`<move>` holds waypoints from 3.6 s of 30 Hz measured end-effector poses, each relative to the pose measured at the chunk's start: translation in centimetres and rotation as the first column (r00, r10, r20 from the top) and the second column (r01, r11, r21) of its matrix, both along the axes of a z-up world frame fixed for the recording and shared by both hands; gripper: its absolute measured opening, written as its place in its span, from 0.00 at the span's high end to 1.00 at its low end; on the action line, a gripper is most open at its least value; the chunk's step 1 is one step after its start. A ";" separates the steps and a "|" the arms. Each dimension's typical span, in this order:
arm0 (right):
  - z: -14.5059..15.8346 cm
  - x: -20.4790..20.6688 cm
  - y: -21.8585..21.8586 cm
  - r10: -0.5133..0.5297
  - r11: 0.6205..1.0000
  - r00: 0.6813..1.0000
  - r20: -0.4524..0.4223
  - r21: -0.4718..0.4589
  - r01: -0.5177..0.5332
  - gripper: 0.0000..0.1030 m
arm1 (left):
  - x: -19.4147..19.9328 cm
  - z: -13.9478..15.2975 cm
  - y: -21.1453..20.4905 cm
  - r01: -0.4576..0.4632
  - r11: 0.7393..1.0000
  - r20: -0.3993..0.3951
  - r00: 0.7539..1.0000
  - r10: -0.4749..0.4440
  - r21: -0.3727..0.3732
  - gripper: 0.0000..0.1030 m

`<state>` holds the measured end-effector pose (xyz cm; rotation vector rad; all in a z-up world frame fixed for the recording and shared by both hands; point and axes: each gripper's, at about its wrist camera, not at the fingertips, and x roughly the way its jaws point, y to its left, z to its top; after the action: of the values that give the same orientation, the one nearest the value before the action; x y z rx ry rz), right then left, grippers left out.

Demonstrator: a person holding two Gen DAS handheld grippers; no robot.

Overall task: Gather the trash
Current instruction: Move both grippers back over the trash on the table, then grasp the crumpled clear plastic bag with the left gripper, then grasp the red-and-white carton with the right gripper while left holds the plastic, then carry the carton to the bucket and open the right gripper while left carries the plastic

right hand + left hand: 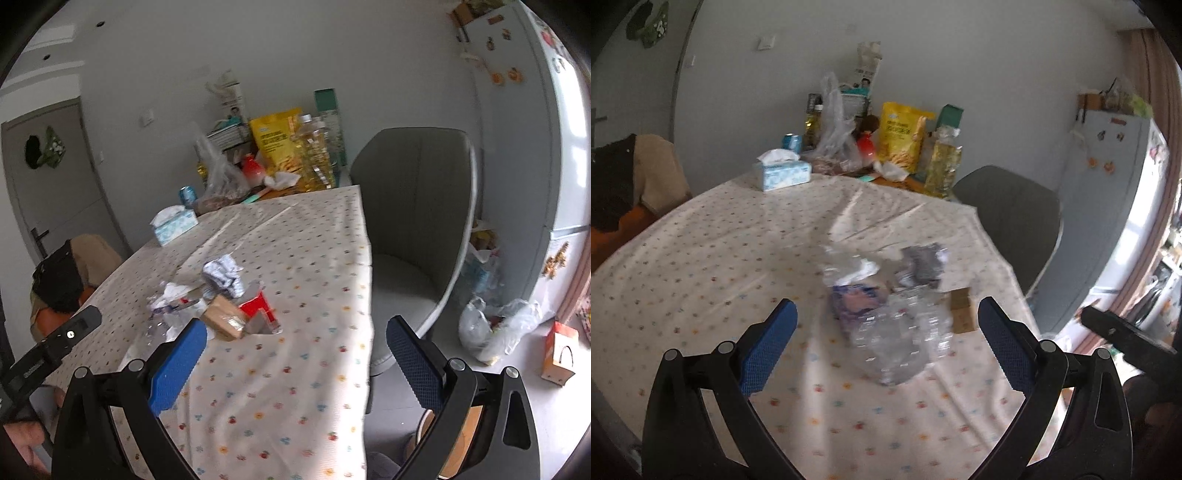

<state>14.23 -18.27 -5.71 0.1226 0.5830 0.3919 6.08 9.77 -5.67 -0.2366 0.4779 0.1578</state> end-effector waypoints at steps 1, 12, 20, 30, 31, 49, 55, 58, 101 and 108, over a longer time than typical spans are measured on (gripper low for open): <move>-0.1 0.0 0.3 0.011 1.000 1.000 -0.002 -0.001 -0.011 0.07 | 0.0 -0.4 0.6 -0.001 1.000 -0.013 1.000 0.001 0.004 0.06; -1.2 0.8 1.1 0.049 0.999 0.997 -0.056 0.008 -0.049 0.07 | 2.5 -2.9 2.6 0.042 0.996 -0.116 0.992 -0.052 -0.080 0.06; -2.2 1.7 -0.2 0.037 0.999 0.995 -0.095 0.019 -0.035 0.07 | 5.4 -4.2 -0.2 0.095 0.995 -0.186 0.978 -0.098 -0.025 0.06; -2.7 2.1 -1.1 0.022 0.999 0.994 -0.110 0.027 -0.019 0.07 | 8.0 -5.5 -2.1 0.138 0.990 -0.309 0.942 -0.130 0.004 0.06; -2.6 2.1 -1.1 0.022 0.999 0.994 -0.109 0.025 -0.020 0.07 | 8.3 -5.7 -1.8 0.121 0.993 -0.319 0.940 -0.117 -0.008 0.06; -3.4 4.8 4.0 0.158 0.983 0.973 -0.166 -0.062 -0.170 0.28 | 5.1 -2.8 0.6 0.084 0.994 -0.238 0.966 -0.098 -0.065 0.15; -4.6 7.6 5.4 0.152 0.982 0.959 -0.238 -0.069 -0.173 0.39 | 3.8 -1.5 2.4 0.036 0.998 -0.205 0.978 -0.046 -0.052 0.15; -5.4 8.8 5.6 0.152 0.985 0.947 -0.282 -0.037 -0.169 0.42 | 3.6 -1.2 2.8 0.021 0.998 -0.199 0.980 -0.031 -0.056 0.15; -1.0 1.8 -11.6 -0.048 0.999 0.985 -0.164 -0.003 0.048 0.86 | 7.8 -2.6 -12.7 0.237 0.966 -0.152 0.956 -0.250 -0.100 0.15; -2.7 2.1 -15.8 -0.126 0.991 0.973 -0.192 0.008 0.130 0.86 | 9.2 -2.9 -15.8 0.280 0.956 -0.174 0.941 -0.290 -0.082 0.15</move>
<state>16.33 -34.03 -8.41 0.2188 0.7568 0.2621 15.25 -5.99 -8.60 -0.2056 0.6957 -0.1194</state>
